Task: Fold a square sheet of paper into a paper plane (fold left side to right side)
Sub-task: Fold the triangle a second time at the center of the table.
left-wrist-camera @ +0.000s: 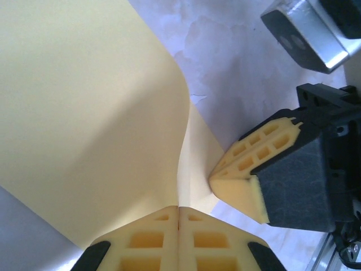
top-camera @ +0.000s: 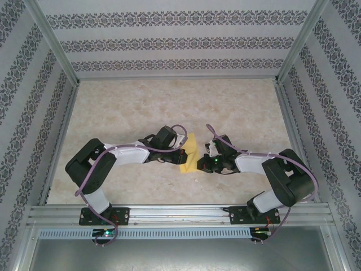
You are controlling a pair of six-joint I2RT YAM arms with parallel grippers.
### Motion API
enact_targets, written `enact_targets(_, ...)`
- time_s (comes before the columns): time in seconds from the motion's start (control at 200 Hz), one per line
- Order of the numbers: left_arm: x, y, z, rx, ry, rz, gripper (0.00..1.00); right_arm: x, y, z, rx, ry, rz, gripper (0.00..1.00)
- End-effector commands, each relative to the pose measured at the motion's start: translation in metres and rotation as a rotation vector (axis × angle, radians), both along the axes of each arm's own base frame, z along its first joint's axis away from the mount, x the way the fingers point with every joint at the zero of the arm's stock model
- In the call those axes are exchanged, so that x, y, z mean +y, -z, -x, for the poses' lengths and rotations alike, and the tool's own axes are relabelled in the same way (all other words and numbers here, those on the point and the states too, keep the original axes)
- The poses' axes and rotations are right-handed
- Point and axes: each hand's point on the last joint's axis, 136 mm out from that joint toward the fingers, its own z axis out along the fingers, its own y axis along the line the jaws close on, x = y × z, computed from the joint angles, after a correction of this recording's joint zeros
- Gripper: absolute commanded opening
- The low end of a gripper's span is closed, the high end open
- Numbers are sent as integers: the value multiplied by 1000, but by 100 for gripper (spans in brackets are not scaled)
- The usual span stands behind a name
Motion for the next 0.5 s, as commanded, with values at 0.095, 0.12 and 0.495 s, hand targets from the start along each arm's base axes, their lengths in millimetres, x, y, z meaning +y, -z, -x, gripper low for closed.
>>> enact_targets(0.095,9,10,-9,5,11,-55,0,-10,19,13,53,-11,80,0)
enact_targets(0.12,10,10,-10,4,10,-60,0,-10,19,13,54,-10,82,0)
enact_targets(0.495,22,17,-20,-4,-6,-112,0,-11,23,16,60,-18,94,0)
